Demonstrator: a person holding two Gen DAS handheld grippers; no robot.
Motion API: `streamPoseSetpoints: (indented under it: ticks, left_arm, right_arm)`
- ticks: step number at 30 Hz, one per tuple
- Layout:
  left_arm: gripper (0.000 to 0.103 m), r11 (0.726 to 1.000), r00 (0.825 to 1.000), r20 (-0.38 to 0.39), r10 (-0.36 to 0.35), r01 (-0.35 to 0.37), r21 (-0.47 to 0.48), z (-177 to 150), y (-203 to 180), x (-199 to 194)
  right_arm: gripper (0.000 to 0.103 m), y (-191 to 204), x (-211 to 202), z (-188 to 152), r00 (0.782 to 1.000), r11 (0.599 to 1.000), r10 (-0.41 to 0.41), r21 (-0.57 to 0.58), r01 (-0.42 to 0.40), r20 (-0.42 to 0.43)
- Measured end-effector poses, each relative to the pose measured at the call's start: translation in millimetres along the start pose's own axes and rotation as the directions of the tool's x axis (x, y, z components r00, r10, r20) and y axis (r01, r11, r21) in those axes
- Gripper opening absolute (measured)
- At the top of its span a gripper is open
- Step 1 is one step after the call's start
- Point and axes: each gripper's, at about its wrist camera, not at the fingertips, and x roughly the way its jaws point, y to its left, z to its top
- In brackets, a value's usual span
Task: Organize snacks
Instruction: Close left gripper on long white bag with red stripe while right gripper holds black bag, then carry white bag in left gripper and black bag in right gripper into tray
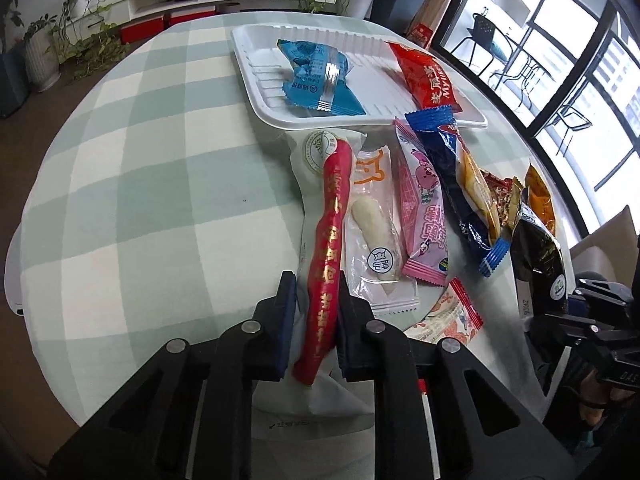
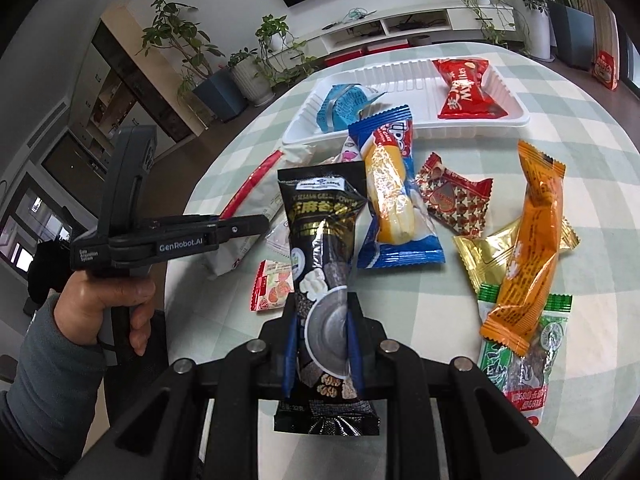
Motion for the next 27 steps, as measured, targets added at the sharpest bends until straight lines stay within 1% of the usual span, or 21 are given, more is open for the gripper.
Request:
streamPoseSetpoints:
  ticks: [3, 7, 9, 11, 14, 17, 22, 24, 27]
  left_arm:
    - [0.014, 1.0, 0.999, 0.033, 0.005, -0.005, 0.002, -1.8, -1.6, -5.9]
    - [0.014, 1.0, 0.998, 0.067, -0.015, 0.015, -0.01, -6.6, 1.9, -19.1]
    - [0.014, 0.998, 0.995, 0.086, -0.046, 0.048, -0.028, -9.9, 5.0, -26.1]
    - [0.014, 0.997, 0.993, 0.101, -0.053, 0.058, -0.044, -13.0, 6.6, -32.9]
    - [0.014, 0.993, 0.988, 0.132, -0.082, 0.092, -0.068, -16.4, 7.2, -45.0]
    - [0.014, 0.987, 0.979, 0.165, -0.122, 0.136, -0.08, -16.1, 5.6, -57.5]
    - [0.014, 0.977, 0.957, 0.229, -0.178, 0.2, -0.076, -0.4, -1.6, -80.8]
    - [0.014, 0.976, 0.951, 0.25, -0.182, 0.206, -0.073, 12.0, -2.5, -86.2]
    - [0.014, 0.974, 0.944, 0.276, -0.182, 0.211, -0.081, 34.7, 1.3, -90.0]
  right_arm:
    - [0.023, 0.4, -0.8, 0.0, 1.0, 1.0, 0.0, 0.0, 0.0, 0.004]
    - [0.023, -0.1, -6.3, 0.1, 1.0, 1.0, 0.004, 0.004, -0.004, 0.025]
    - [0.023, -0.6, -8.7, 0.4, 0.999, 1.0, 0.008, 0.009, -0.008, 0.033]
    - [0.023, -1.9, -11.0, 1.2, 0.999, 1.0, 0.019, 0.02, -0.02, 0.038]
    - [0.023, -2.6, -14.8, 1.4, 0.999, 0.999, 0.025, 0.029, -0.027, 0.045]
    - [0.023, -3.2, -22.7, 3.7, 0.998, 0.999, 0.037, 0.037, -0.039, 0.059]
    - [0.023, -18.0, -46.1, 17.6, 0.993, 0.996, 0.044, 0.074, -0.052, 0.107]
    - [0.023, -27.5, -58.3, 26.2, 0.991, 0.995, 0.041, 0.09, -0.052, 0.129]
    - [0.023, -44.3, -79.1, 44.8, 0.985, 0.994, 0.008, 0.105, -0.026, 0.171]
